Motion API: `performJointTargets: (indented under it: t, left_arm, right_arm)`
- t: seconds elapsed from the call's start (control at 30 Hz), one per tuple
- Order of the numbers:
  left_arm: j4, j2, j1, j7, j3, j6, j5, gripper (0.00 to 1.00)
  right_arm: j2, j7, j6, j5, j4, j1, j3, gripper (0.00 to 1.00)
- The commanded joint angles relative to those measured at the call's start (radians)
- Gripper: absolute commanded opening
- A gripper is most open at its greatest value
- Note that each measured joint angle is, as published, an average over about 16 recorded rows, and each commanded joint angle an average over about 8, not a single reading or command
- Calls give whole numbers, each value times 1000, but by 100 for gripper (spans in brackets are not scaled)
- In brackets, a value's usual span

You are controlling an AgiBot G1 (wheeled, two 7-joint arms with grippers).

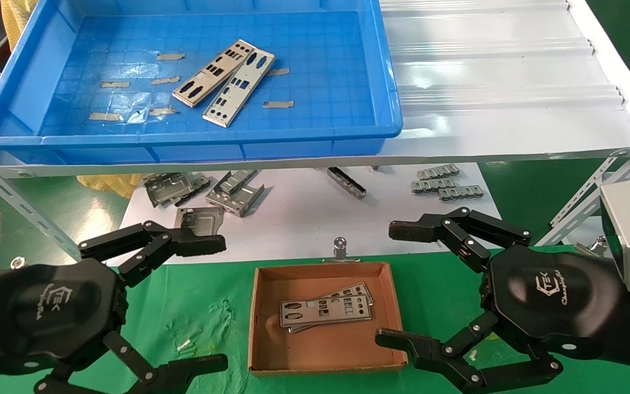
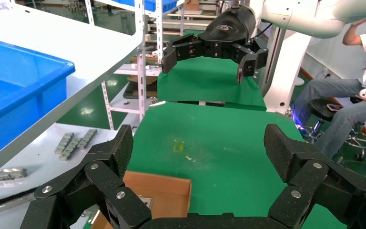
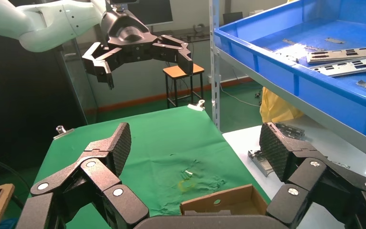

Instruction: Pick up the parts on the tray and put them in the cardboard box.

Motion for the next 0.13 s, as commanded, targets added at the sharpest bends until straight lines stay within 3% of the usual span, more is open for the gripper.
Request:
performJointTargets:
  t: [0.03, 0.13]
  left_arm:
    - [0, 0, 0, 0, 0, 0, 0, 100]
    - [0, 0, 0, 0, 0, 0, 0, 100]
  right_arm:
    - [0, 0, 0, 0, 0, 0, 0, 100]
    - [0, 0, 0, 0, 0, 0, 0, 100]
